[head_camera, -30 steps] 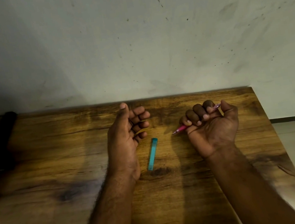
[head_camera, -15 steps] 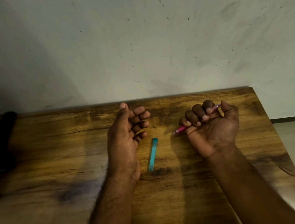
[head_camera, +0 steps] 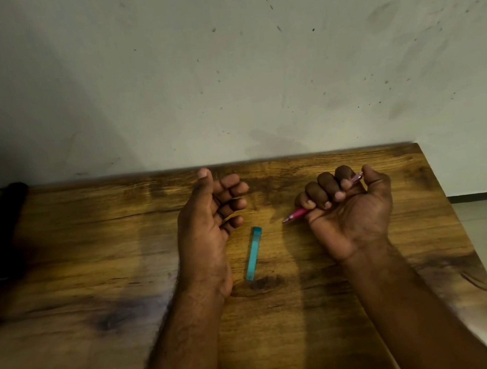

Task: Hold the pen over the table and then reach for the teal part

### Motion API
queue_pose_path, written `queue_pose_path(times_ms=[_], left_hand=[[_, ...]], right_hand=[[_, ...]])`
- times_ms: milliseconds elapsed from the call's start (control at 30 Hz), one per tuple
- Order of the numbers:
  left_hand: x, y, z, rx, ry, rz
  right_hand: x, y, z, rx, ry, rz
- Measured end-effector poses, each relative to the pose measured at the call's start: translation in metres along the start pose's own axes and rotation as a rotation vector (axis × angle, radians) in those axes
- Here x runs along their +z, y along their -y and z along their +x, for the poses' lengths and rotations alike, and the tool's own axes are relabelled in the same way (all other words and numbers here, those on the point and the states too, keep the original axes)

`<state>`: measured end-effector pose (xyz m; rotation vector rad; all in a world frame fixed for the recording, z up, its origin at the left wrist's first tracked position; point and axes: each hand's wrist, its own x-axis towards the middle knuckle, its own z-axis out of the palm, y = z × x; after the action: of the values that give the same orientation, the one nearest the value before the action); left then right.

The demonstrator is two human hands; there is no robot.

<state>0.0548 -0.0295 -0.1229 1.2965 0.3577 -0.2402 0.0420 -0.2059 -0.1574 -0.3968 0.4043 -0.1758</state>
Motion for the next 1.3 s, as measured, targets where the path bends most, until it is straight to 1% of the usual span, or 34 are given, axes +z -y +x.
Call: queue_pose_path(times_ms=[967, 1300], left_hand=[[0.0001, 0.0011, 0.0005, 0.000, -0.001, 0.002], [0.0020, -0.0005, -0.0003, -0.012, -0.006, 0.003]], right_hand=[[0.0014, -0.0005, -0.0010, 0.009, -0.015, -0.008], [0.0027, 0.0003, -0.0016, 0.024, 0.017, -0.003]])
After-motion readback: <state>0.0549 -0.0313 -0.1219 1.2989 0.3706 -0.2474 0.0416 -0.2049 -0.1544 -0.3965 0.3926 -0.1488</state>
